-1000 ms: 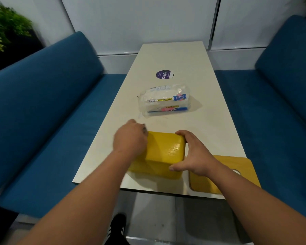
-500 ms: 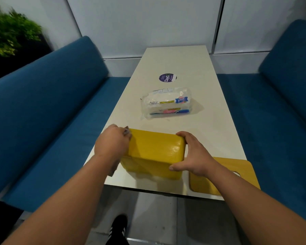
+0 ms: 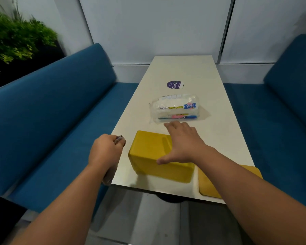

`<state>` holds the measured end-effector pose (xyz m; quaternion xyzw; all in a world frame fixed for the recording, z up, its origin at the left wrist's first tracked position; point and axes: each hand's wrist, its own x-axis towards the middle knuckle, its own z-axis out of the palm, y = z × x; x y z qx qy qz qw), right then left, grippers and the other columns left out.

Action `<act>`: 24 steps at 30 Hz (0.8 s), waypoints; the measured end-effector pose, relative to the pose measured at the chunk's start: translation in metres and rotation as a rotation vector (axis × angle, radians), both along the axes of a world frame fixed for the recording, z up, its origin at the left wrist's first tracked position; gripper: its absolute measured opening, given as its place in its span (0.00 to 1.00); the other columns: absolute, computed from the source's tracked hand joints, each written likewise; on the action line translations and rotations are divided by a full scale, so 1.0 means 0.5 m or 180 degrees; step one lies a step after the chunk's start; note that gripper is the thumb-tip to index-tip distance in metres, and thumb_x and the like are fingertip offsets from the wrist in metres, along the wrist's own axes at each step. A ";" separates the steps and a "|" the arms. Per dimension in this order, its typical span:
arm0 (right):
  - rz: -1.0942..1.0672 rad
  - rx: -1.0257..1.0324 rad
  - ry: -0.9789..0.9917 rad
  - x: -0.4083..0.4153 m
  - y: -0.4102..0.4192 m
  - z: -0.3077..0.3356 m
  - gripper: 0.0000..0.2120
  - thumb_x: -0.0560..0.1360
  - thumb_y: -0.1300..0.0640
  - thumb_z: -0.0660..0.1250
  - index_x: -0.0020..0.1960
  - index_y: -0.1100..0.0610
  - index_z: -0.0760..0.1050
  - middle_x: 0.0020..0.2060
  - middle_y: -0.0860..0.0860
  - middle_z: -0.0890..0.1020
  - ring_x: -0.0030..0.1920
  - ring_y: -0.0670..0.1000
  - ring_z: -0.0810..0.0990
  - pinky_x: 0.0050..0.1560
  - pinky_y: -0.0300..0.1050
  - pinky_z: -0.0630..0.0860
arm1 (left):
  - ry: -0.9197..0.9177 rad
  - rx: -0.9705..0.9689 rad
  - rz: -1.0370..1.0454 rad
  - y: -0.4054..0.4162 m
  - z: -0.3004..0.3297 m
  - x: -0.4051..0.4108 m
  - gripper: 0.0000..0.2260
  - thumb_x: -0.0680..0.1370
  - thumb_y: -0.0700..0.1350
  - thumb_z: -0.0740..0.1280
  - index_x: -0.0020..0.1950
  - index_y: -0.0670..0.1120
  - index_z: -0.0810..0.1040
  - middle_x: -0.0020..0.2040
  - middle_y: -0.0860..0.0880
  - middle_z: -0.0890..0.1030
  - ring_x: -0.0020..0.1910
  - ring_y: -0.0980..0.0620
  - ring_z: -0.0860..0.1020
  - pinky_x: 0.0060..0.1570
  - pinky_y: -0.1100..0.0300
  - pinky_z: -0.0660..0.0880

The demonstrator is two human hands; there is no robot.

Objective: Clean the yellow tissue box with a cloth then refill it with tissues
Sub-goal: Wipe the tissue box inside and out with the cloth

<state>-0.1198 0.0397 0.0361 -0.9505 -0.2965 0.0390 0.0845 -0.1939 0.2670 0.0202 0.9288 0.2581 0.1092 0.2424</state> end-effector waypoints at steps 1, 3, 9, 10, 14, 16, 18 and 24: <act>0.0065 -0.0179 -0.0016 0.003 0.032 0.003 0.59 0.57 0.26 0.70 0.77 0.52 0.51 0.74 0.52 0.60 0.71 0.57 0.60 0.69 0.56 0.60 | 0.0002 -0.0034 -0.0038 0.008 -0.003 0.000 0.19 0.78 0.53 0.64 0.31 0.44 0.74 0.29 0.45 0.77 0.30 0.47 0.76 0.29 0.58 0.70; 0.0132 -0.0479 -0.0004 0.008 0.089 0.002 0.60 0.55 0.25 0.71 0.76 0.53 0.51 0.72 0.53 0.63 0.70 0.58 0.63 0.67 0.58 0.64 | 0.0003 -0.0092 -0.0119 0.023 -0.013 0.000 0.19 0.78 0.54 0.64 0.31 0.45 0.74 0.31 0.45 0.77 0.32 0.47 0.76 0.31 0.54 0.73; 0.0054 -0.1069 -0.0075 -0.001 0.183 -0.013 0.53 0.56 0.32 0.74 0.72 0.53 0.59 0.65 0.52 0.69 0.62 0.57 0.70 0.58 0.57 0.68 | -0.0079 -0.0357 -0.0373 0.083 -0.032 -0.003 0.19 0.78 0.53 0.64 0.31 0.43 0.74 0.29 0.46 0.77 0.31 0.48 0.76 0.32 0.52 0.74; 0.0015 -0.1066 -0.0068 -0.004 0.185 -0.010 0.51 0.56 0.33 0.74 0.71 0.53 0.60 0.64 0.52 0.70 0.61 0.56 0.71 0.57 0.57 0.69 | -0.0079 -0.0423 -0.0419 0.091 -0.033 -0.002 0.19 0.78 0.54 0.64 0.31 0.43 0.75 0.29 0.46 0.77 0.31 0.48 0.77 0.33 0.52 0.74; -0.0153 -0.0696 -0.0082 -0.014 0.161 0.036 0.50 0.56 0.34 0.75 0.70 0.52 0.60 0.64 0.51 0.71 0.60 0.56 0.72 0.55 0.55 0.73 | -0.0200 -0.0680 -0.0466 0.119 -0.014 0.005 0.19 0.78 0.54 0.64 0.32 0.43 0.75 0.29 0.46 0.78 0.32 0.48 0.77 0.33 0.55 0.74; -0.0315 -0.0325 -0.0107 -0.017 0.134 0.070 0.51 0.56 0.35 0.75 0.71 0.51 0.59 0.66 0.50 0.70 0.62 0.55 0.72 0.56 0.54 0.75 | -0.0347 -0.0797 -0.0468 0.128 0.007 0.013 0.18 0.77 0.53 0.64 0.32 0.43 0.76 0.29 0.47 0.77 0.33 0.48 0.77 0.33 0.56 0.72; -0.0490 0.0042 -0.0139 -0.022 0.102 0.091 0.53 0.55 0.35 0.76 0.73 0.49 0.56 0.68 0.48 0.69 0.63 0.53 0.72 0.57 0.53 0.75 | -0.0480 -0.0782 -0.0551 0.132 0.033 0.019 0.17 0.77 0.53 0.65 0.34 0.43 0.77 0.31 0.47 0.78 0.35 0.48 0.77 0.35 0.54 0.73; -0.0816 0.1221 0.0076 -0.038 0.026 0.065 0.56 0.54 0.45 0.81 0.74 0.48 0.54 0.68 0.47 0.67 0.64 0.51 0.70 0.60 0.52 0.74 | -0.0811 -0.1272 -0.0861 0.115 0.086 0.023 0.12 0.78 0.52 0.66 0.39 0.46 0.81 0.36 0.48 0.81 0.39 0.51 0.79 0.38 0.56 0.74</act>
